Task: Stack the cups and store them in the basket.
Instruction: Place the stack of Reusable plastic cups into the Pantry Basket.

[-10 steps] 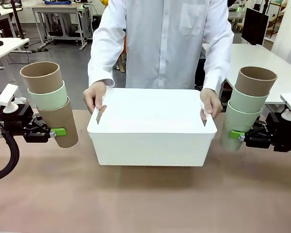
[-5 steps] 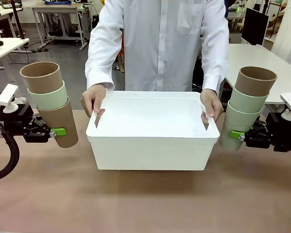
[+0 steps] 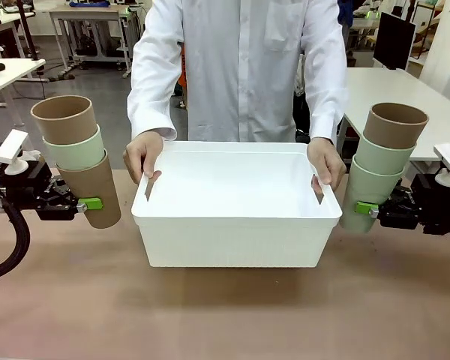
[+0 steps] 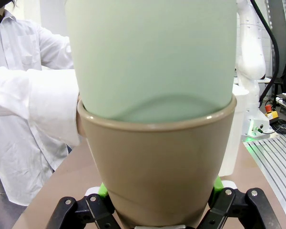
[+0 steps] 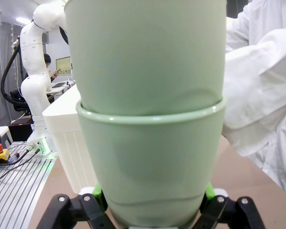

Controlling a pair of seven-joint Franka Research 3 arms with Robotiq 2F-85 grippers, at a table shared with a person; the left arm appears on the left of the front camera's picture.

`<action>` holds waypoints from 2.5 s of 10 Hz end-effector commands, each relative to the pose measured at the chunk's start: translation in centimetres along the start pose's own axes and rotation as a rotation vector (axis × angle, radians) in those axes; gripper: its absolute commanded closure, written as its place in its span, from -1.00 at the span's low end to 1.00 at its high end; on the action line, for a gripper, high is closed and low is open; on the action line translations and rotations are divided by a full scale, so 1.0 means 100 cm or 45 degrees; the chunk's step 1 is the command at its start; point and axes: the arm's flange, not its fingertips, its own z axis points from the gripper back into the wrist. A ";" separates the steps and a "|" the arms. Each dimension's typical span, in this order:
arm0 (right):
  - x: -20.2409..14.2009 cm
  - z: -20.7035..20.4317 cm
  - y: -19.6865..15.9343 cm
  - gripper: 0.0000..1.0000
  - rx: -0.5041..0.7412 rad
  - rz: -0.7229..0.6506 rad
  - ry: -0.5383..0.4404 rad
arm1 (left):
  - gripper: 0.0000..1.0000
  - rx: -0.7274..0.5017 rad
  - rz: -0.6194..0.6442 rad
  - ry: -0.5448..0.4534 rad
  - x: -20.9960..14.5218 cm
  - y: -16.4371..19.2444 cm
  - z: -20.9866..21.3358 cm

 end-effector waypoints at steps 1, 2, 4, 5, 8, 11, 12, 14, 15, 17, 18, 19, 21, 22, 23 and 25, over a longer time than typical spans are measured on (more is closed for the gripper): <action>0.004 -0.002 0.000 -0.69 -0.003 0.014 0.003 | -0.69 0.013 -0.014 -0.017 0.004 0.001 -0.002; 0.004 -0.002 0.000 -0.69 -0.003 0.014 0.003 | -0.69 0.013 -0.014 -0.017 0.004 0.001 -0.002; 0.004 -0.002 0.000 -0.69 -0.003 0.014 0.003 | -0.69 0.013 -0.014 -0.017 0.004 0.001 -0.002; 0.004 -0.002 0.000 -0.69 -0.003 0.014 0.003 | -0.69 0.013 -0.014 -0.017 0.004 0.001 -0.002; 0.004 -0.002 0.000 -0.69 -0.003 0.014 0.003 | -0.69 0.013 -0.014 -0.017 0.004 0.001 -0.002; 0.004 -0.002 0.000 -0.69 -0.003 0.014 0.003 | -0.69 0.013 -0.014 -0.017 0.004 0.001 -0.002; 0.004 -0.002 0.000 -0.69 -0.003 0.014 0.003 | -0.69 0.013 -0.014 -0.017 0.004 0.001 -0.002; 0.004 -0.002 0.000 -0.69 -0.003 0.014 0.003 | -0.69 0.013 -0.014 -0.017 0.004 0.001 -0.002; 0.004 -0.002 0.000 -0.69 -0.003 0.014 0.003 | -0.69 0.013 -0.014 -0.017 0.004 0.001 -0.002; 0.004 -0.002 0.000 -0.69 -0.003 0.014 0.003 | -0.69 0.013 -0.014 -0.017 0.004 0.001 -0.002; 0.004 -0.002 0.000 -0.69 -0.003 0.014 0.003 | -0.69 0.013 -0.014 -0.017 0.004 0.001 -0.002; 0.004 -0.002 0.000 -0.69 -0.003 0.014 0.003 | -0.69 0.013 -0.014 -0.017 0.004 0.001 -0.002; 0.024 -0.001 0.008 -0.69 -0.005 0.005 0.023 | -0.69 0.013 -0.014 -0.017 0.004 0.001 -0.002; 0.050 -0.001 0.021 -0.69 0.004 0.008 0.048 | -0.69 0.013 -0.014 -0.017 0.004 0.001 -0.002; 0.074 -0.004 0.031 -0.69 -0.012 0.029 0.076 | -0.69 0.013 -0.014 -0.017 0.004 0.001 -0.002; 0.119 -0.014 0.052 -0.69 -0.046 0.049 0.135 | -0.69 0.013 -0.014 -0.017 0.004 0.001 -0.002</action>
